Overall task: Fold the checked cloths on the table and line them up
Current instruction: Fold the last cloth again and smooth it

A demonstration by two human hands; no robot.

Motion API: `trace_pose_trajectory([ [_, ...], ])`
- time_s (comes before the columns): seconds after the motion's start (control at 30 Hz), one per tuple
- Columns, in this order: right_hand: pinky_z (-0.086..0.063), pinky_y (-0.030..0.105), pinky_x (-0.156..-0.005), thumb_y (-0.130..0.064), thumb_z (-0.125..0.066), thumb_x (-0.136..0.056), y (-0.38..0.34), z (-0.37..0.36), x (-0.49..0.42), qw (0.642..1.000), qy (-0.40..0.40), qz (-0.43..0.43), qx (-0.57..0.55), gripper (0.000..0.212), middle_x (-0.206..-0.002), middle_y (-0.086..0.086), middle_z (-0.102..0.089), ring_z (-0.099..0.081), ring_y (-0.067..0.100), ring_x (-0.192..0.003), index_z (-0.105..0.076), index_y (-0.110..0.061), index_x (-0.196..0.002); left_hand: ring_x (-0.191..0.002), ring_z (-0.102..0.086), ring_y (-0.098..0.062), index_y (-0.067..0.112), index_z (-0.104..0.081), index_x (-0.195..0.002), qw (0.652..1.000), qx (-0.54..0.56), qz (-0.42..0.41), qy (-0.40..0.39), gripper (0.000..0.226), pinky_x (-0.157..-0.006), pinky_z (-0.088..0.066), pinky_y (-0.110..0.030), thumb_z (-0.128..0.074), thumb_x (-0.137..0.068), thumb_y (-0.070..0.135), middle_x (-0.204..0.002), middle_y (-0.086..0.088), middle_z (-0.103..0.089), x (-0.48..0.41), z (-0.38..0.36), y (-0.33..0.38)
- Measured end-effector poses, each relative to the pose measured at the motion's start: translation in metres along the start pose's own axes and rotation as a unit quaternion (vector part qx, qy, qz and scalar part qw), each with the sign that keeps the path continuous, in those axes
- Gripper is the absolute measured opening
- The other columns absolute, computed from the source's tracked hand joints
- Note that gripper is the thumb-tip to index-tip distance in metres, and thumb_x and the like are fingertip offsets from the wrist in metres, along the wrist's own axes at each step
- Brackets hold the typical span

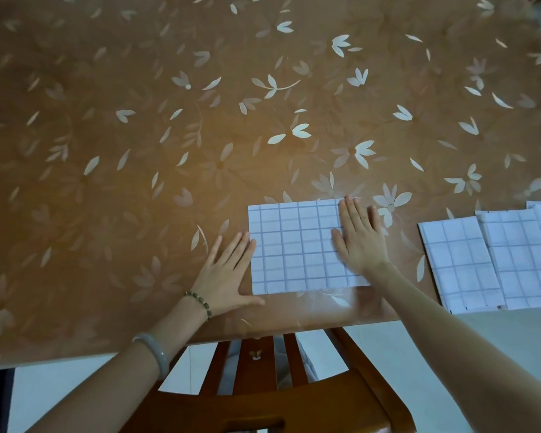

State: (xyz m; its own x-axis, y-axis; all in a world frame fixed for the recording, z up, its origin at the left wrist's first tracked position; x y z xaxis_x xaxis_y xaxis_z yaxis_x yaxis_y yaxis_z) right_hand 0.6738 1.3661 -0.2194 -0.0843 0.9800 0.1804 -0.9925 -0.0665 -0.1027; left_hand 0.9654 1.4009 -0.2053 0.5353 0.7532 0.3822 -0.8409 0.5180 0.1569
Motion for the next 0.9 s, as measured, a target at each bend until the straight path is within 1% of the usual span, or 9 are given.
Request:
trace_pose_trajectory([
  [0.07, 0.007, 0.046, -0.116, -0.041, -0.015, -0.096, -0.001, 0.001, 0.000, 1.000, -0.007, 0.001, 0.013, 0.066, -0.153, 0.016, -0.029, -0.022, 0.029, -0.144, -0.026, 0.000, -0.147, -0.145, 0.012, -0.011, 0.017, 0.002, -0.152, 0.993, 0.098, 0.061, 0.009, 0.111, -0.119, 0.006, -0.041, -0.032, -0.073, 0.086, -0.159, 0.000, 0.009, 0.001, 0.011, 0.007],
  [0.17, 0.006, 0.051, -0.116, -0.041, -0.015, -0.096, -0.005, 0.002, 0.000, 0.999, -0.013, 0.009, 0.045, 0.067, -0.152, 0.019, -0.029, -0.023, 0.032, -0.143, -0.027, 0.003, -0.145, -0.143, -0.019, -0.017, 0.020, -0.015, -0.151, 0.945, 0.257, 0.179, 0.097, 0.085, -0.116, -0.018, -0.036, -0.058, -0.086, 0.052, -0.157, 0.004, -0.020, -0.006, 0.033, 0.020],
  [0.33, 0.008, 0.049, -0.115, -0.043, -0.014, -0.096, -0.007, 0.005, 0.000, 0.998, -0.018, -0.001, 0.057, 0.068, -0.153, 0.020, -0.026, -0.019, 0.033, -0.144, -0.024, 0.002, -0.146, -0.117, -0.052, -0.023, 0.012, -0.037, -0.137, 0.775, 0.495, 0.369, 0.137, 0.075, -0.097, -0.046, -0.039, -0.077, -0.075, 0.028, -0.132, -0.005, -0.048, -0.032, 0.034, 0.026],
  [0.43, 0.011, 0.048, -0.115, -0.043, -0.011, -0.095, -0.007, 0.005, 0.000, 0.998, -0.029, -0.005, 0.062, 0.068, -0.155, 0.018, -0.022, -0.015, 0.031, -0.145, -0.020, 0.000, -0.147, -0.090, -0.066, -0.024, 0.007, -0.060, -0.104, 0.709, 0.563, 0.404, 0.135, 0.037, -0.077, -0.055, -0.037, -0.076, -0.075, 0.025, -0.101, -0.005, -0.068, -0.044, 0.036, 0.025],
  [0.5, 0.003, 0.053, -0.114, -0.042, -0.015, -0.095, -0.007, 0.005, 0.000, 0.998, -0.017, -0.001, 0.065, 0.067, -0.152, 0.019, -0.029, -0.023, 0.033, -0.143, -0.027, 0.000, -0.146, -0.081, -0.068, -0.028, 0.005, -0.067, -0.083, 0.713, 0.563, 0.403, 0.112, 0.019, -0.073, -0.056, -0.038, -0.071, -0.079, 0.023, -0.086, -0.010, -0.072, -0.046, 0.037, 0.021],
  [0.6, -0.013, 0.057, -0.111, -0.036, -0.027, -0.092, -0.011, 0.010, 0.000, 0.998, 0.025, -0.012, 0.059, 0.062, -0.142, 0.023, -0.044, -0.039, 0.037, -0.134, -0.044, 0.003, -0.137, -0.064, -0.060, -0.027, -0.001, -0.062, -0.066, 0.731, 0.554, 0.387, 0.093, 0.026, -0.056, -0.042, -0.026, -0.066, -0.084, 0.018, -0.065, -0.008, -0.064, -0.041, 0.040, 0.016],
  [0.7, -0.021, 0.057, -0.110, -0.032, -0.040, -0.086, -0.032, 0.018, 0.000, 0.997, 0.065, -0.006, 0.052, 0.056, -0.138, 0.026, -0.047, -0.042, 0.039, -0.131, -0.050, 0.001, -0.130, -0.058, -0.046, -0.030, 0.016, -0.043, -0.047, 0.757, 0.524, 0.377, 0.103, 0.044, -0.048, -0.036, -0.029, -0.066, -0.085, 0.014, -0.050, -0.002, -0.052, -0.030, 0.046, 0.002],
  [0.8, -0.041, 0.055, -0.099, -0.026, -0.065, -0.073, -0.076, 0.019, 0.001, 0.991, 0.083, 0.104, -0.005, 0.055, -0.131, 0.027, -0.052, -0.051, 0.042, -0.119, -0.057, -0.004, -0.123, -0.058, -0.045, -0.026, 0.018, -0.044, -0.047, 0.768, 0.500, 0.382, 0.118, 0.044, -0.048, -0.030, -0.027, -0.067, -0.084, 0.013, -0.050, 0.001, -0.049, -0.014, 0.051, -0.024],
  [0.9, -0.048, 0.047, -0.088, -0.028, -0.055, -0.072, -0.119, 0.017, 0.004, 0.981, 0.080, 0.164, -0.066, 0.047, -0.120, 0.023, -0.058, -0.058, 0.039, -0.103, -0.063, -0.008, -0.114, -0.063, -0.055, -0.018, 0.009, -0.062, -0.065, 0.768, 0.483, 0.405, 0.112, 0.023, -0.054, -0.035, -0.024, -0.068, -0.085, 0.019, -0.066, -0.001, -0.061, 0.008, 0.046, -0.058],
])
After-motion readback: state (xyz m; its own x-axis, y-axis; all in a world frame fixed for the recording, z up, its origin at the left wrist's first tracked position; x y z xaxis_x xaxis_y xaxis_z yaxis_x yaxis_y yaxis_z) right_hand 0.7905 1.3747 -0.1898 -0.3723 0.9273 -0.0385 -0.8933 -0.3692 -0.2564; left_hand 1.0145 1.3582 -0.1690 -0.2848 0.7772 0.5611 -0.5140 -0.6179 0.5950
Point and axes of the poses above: each hand's wrist, its own x-axis away from the middle knuckle, its own z-axis out of the back of the hand, y = z × x, the point moved 4 cm from there along -x, towards the middle knuckle
